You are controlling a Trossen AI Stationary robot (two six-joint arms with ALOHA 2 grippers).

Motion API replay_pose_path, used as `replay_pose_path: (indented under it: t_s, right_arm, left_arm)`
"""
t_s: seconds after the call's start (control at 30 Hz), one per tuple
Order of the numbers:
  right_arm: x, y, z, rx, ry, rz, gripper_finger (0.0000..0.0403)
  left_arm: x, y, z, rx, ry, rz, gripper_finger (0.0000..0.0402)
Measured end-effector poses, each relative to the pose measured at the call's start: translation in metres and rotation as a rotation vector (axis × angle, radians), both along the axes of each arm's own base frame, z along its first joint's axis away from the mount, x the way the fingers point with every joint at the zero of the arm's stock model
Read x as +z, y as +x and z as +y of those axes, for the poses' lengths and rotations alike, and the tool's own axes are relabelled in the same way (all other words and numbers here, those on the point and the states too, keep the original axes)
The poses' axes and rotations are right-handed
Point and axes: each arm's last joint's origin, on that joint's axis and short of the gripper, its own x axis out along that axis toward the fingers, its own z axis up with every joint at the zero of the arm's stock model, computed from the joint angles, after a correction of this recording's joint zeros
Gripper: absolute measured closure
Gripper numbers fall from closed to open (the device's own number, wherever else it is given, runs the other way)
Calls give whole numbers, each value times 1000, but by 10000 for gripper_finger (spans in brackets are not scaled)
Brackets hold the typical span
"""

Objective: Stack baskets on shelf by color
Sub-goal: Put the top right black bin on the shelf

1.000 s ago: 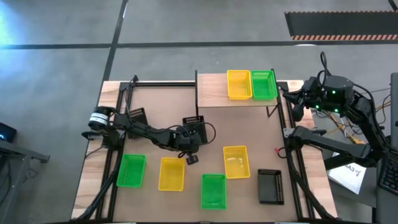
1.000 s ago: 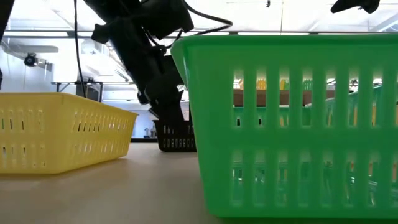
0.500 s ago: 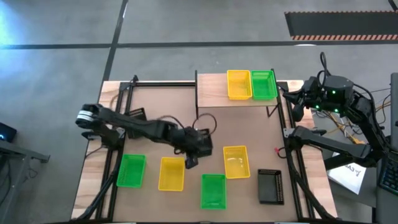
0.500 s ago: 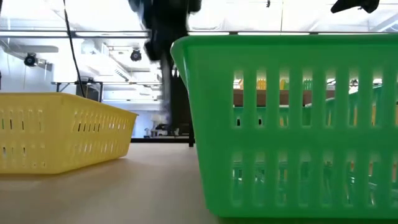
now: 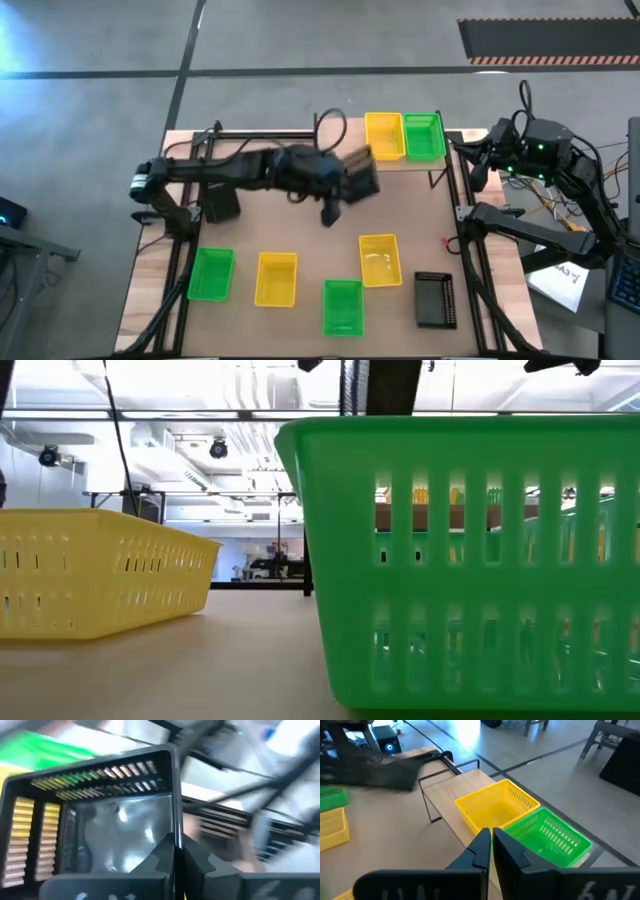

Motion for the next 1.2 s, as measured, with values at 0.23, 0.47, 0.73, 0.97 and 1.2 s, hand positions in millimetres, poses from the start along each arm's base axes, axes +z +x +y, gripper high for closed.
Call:
replay_pose_path:
  t_s: [0.23,0.47,0.73,0.97,1.2]
  right_arm:
    - [-3,0,0,-5,21,8,392]
    - [-4,1,-1,-25,61,-8,392]
    - [-4,1,-1,-43,91,-26,392]
    - [-4,1,-1,-49,100,-32,392]
    - [-4,1,-1,-56,110,-37,392]
  left_arm:
    - [-17,19,55,117,274,98,402]
    - [-54,26,97,138,336,297,402]
    - [-80,31,113,88,402,413,402]
    - [-90,33,116,63,415,462,402]
    - [-91,32,119,48,456,473,402]
